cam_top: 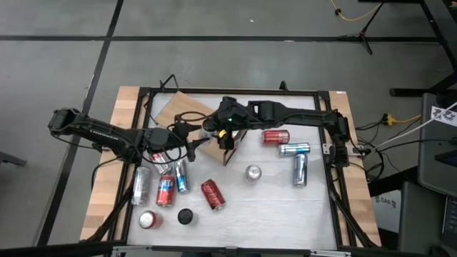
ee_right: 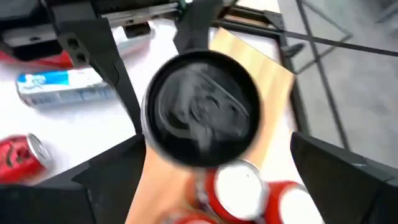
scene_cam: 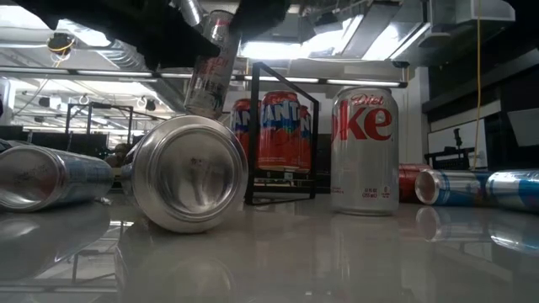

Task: Pick and place cans onto a shelf
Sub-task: Put the top pink/white soda can on the shelf

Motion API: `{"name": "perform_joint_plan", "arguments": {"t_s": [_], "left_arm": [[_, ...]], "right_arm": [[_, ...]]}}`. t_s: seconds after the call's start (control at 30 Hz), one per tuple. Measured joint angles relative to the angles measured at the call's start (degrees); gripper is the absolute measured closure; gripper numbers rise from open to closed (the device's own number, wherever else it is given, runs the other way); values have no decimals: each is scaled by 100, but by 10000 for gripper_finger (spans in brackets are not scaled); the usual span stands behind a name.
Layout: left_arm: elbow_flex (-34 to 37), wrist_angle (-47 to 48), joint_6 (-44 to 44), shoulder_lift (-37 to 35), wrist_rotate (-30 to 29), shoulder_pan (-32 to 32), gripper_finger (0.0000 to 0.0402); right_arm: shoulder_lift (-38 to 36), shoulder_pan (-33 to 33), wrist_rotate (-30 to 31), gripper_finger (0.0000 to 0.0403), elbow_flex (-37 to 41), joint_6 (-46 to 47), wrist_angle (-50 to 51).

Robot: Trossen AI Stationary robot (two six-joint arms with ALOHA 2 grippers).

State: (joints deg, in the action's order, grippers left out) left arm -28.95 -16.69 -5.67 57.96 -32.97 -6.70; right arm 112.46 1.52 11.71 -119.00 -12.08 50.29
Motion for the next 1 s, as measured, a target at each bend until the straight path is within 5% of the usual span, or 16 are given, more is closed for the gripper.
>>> {"name": "perform_joint_plan", "arguments": {"t_s": [0.4,0.7,1.0], "left_arm": [[-2,0,247,-1,155,1137,193],[-2,-11,542,34,1796,2728,193],[-4,-849,491,806,3485,3842,193]], "right_arm": [[-23,662,-332,22,-562,-691,571],[-22,1537,-1327,22,-562,-793,517],[18,1938,-1430,22,-560,-793,497]]}}
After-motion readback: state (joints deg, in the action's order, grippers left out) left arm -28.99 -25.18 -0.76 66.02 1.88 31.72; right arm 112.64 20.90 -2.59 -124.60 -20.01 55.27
